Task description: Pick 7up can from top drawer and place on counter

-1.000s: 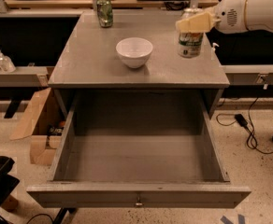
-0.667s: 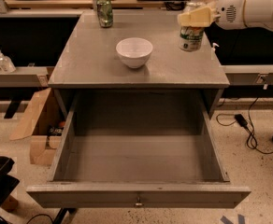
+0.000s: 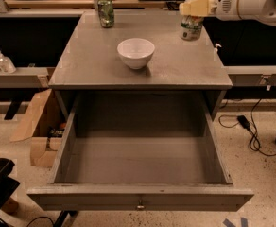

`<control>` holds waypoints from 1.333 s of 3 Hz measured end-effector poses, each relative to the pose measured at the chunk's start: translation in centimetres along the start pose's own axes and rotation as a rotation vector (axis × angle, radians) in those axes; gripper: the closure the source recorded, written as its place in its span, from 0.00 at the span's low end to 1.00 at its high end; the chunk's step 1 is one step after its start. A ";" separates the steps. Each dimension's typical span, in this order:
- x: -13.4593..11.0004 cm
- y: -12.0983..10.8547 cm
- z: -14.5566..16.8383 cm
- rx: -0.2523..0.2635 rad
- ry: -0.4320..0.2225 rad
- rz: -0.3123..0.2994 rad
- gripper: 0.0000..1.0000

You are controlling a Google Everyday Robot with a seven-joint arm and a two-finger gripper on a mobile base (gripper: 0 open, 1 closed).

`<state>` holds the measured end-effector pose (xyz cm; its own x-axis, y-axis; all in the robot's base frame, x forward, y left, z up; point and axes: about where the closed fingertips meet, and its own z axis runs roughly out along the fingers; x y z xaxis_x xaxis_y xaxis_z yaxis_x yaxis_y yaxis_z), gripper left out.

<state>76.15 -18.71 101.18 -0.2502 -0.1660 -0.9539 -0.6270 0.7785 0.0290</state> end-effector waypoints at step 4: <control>-0.6 -11.7 13.6 0.322 -0.078 0.019 1.00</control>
Offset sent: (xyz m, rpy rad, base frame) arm 0.2093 -0.0253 0.0080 0.1194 -0.0849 -0.2984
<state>93.74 -19.49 97.37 -0.1946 -0.1123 -0.9744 -0.3544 0.9344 -0.0369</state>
